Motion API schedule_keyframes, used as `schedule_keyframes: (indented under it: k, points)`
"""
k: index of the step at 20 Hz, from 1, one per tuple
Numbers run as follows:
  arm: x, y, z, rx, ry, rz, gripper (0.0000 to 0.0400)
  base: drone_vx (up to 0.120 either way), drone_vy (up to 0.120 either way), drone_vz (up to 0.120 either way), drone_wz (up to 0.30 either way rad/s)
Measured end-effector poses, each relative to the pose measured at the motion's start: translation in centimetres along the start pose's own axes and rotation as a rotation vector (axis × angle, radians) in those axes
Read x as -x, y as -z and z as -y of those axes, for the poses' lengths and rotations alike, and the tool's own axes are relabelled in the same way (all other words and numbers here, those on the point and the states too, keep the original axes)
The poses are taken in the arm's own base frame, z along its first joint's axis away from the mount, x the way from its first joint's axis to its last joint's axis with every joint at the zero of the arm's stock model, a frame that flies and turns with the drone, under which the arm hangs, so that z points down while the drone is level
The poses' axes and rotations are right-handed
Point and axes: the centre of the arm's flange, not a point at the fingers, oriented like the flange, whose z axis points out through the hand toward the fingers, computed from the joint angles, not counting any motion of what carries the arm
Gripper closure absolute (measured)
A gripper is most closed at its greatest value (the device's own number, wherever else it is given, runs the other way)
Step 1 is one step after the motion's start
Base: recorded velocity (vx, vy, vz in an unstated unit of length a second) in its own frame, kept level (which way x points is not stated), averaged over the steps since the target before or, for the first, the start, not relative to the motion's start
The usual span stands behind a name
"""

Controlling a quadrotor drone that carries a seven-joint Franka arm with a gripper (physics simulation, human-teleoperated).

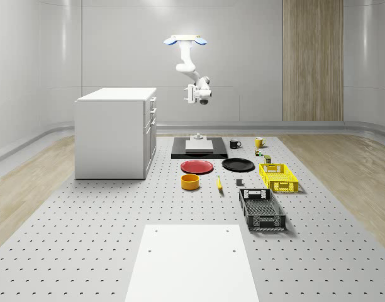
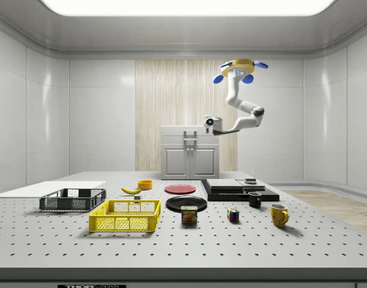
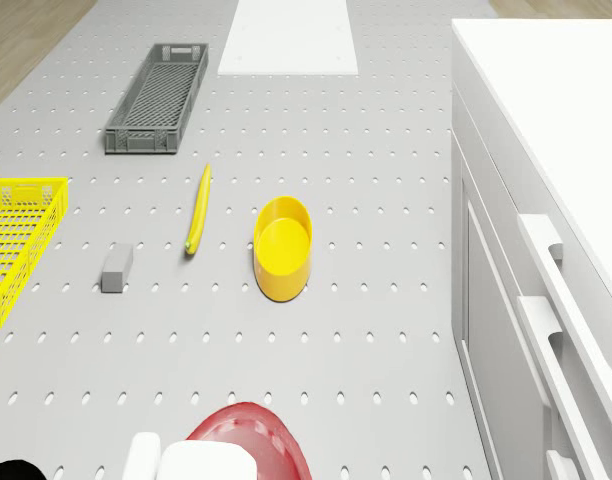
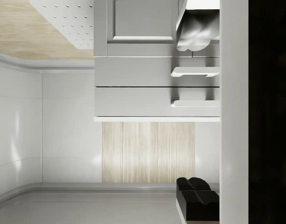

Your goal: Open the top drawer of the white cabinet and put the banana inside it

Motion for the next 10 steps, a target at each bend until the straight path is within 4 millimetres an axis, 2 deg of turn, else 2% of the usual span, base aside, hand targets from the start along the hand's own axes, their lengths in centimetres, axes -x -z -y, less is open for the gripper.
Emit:
schedule_keyframes:
  k: [6, 10]
  points:
    - [0.00, 0.00, 0.00, 0.000, 0.000, 0.000, 0.0000, 0.120, -0.113, 0.000, 0.000]
    - [0.00, 0.00, 0.00, 0.000, 0.000, 0.000, 0.0000, 0.120, 0.000, 0.000, 0.000]
